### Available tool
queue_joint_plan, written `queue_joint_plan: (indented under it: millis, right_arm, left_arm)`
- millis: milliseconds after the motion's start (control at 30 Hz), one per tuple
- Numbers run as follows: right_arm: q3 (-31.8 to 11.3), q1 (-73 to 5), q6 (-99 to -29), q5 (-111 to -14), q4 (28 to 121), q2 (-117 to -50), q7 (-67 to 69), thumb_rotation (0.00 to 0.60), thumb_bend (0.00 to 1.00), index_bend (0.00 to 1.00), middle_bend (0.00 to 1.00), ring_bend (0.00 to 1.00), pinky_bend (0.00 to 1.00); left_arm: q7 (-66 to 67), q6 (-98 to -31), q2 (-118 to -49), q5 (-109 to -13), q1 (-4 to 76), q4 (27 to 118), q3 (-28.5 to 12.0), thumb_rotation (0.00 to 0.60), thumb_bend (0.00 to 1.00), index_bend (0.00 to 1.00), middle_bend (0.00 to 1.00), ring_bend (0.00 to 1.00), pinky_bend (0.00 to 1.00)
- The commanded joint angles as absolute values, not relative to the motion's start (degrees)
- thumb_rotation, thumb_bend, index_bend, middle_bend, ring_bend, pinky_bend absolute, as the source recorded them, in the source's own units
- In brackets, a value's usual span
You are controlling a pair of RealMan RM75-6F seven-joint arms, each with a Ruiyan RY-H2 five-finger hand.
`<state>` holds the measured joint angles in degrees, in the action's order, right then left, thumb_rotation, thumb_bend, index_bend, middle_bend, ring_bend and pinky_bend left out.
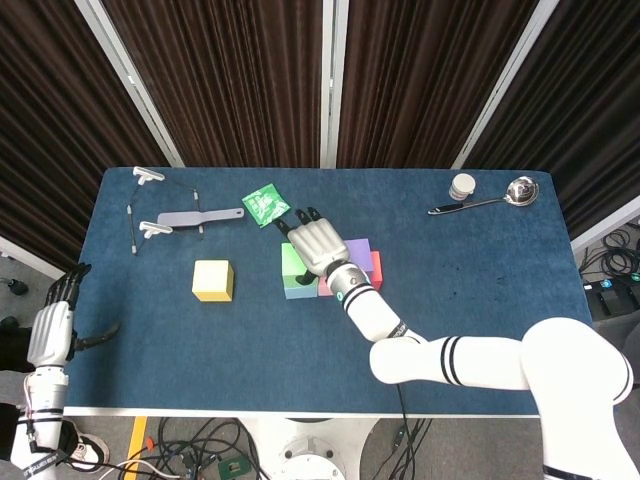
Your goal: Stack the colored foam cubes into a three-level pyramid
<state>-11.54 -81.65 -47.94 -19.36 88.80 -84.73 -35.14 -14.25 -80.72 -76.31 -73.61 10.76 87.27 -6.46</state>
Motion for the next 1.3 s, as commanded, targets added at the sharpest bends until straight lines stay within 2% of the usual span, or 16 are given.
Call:
queue_joint_plan:
  millis: [33,333,800,1300]
  right_arm:
    - [-12.0,-81.0,-47.9,-21.1,89.3,-83.9,-34.2,0.600,0.16,0.00,0.45,0.00,0.00]
    - [-11.2,-80.0,-43.3,-24.4,89.7,-80.4,-32.5,0.600,0.16,0.00,0.44,0.00,0.00]
    - [-8.9,-79.7,-44.4,-24.4,92.9,-77.6,-32.7,0.600,0.16,0.00,0.44,0.00,0.00]
    - [-8.1,-80.3,-43.7,-23.2,91.2,-78.7,-32.3,0.600,0.16,0.00,0.44,0.00,0.00]
  left_arm:
    - [-14.5,-80.4,-76.1,-73.7,10.7,87.4,-6.7,0.600,0.17,0.08,0.05,0.00,0.00]
    - [-15.6,-79.3,-75.8,-74.2,10.8,87.8,-7.6,0.600,0.17,0.08,0.05,0.00,0.00]
    - [-15.0,-78.0,-75.5,-74.6,11.2,89.3,-8.4,0.600,0.17,0.08,0.05,0.00,0.00]
    - [-14.5,-77.4,-77.0,-74.4,11.9,88.4,-9.4,0.600,0.17,0.08,0.05,0.00,0.00]
